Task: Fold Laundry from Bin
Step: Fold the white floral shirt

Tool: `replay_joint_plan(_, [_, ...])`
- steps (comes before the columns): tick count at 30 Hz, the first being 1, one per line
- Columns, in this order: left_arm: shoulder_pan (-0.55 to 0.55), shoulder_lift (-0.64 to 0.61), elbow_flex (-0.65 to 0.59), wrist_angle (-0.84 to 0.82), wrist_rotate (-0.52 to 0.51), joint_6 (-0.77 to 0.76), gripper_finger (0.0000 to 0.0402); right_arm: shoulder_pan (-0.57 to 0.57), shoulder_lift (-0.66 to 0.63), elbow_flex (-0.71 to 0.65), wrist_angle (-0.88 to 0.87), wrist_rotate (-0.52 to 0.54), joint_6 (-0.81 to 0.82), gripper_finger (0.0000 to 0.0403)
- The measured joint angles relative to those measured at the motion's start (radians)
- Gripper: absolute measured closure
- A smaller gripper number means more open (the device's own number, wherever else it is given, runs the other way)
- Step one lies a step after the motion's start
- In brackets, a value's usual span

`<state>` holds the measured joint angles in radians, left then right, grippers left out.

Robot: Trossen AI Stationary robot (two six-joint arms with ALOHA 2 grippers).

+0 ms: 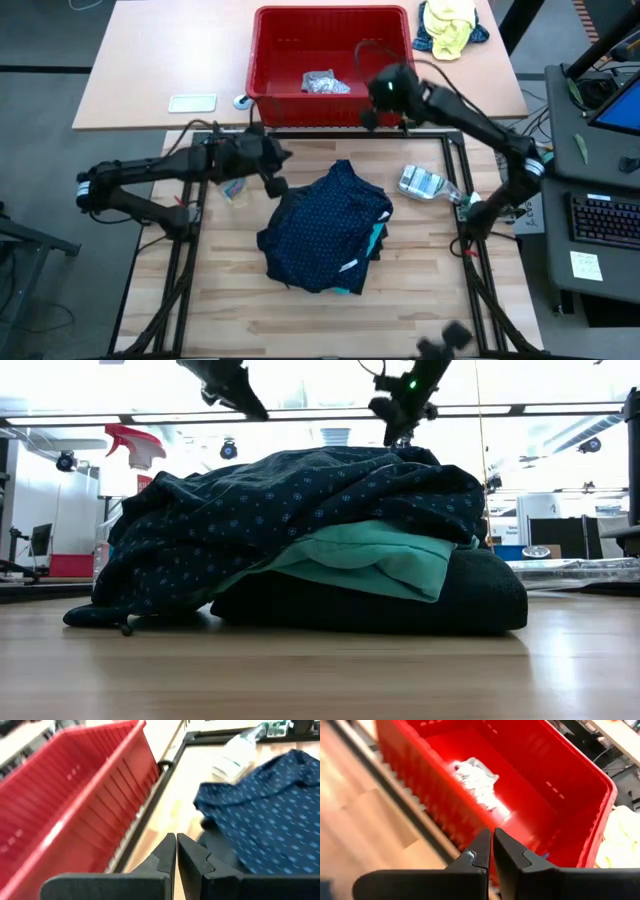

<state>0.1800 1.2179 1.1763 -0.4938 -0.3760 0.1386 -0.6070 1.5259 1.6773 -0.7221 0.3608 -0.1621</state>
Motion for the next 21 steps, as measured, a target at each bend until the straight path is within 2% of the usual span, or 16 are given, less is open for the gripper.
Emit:
replay_joint_plan(6, [0.129,-0.003,0.018,0.042,0.110,0.166,0.0401,-0.176,0.214,0.213,-0.004,-0.188,-0.022,0.0390])
replay_joint_plan(11, [0.178,-0.003,0.064,-0.050,0.125,0.156,0.0401,-0.264,0.393,0.399,-0.064,-0.212,-0.022,0.0390])
replay_joint_plan(15, [0.184,-0.003,0.140,-0.198,0.149,0.050,0.0401,-0.315,0.524,0.554,-0.108,-0.223,0.075,0.0390])
replay_joint_plan(18, [0.208,-0.008,0.199,-0.246,0.265,-0.096,0.0401,-0.349,0.634,0.671,-0.129,-0.286,0.209,0.0390])
replay_joint_plan(21, [0.227,-0.010,0.240,-0.261,0.345,-0.219,0.0401,-0.370,0.692,0.650,-0.050,-0.334,0.333,0.0390])
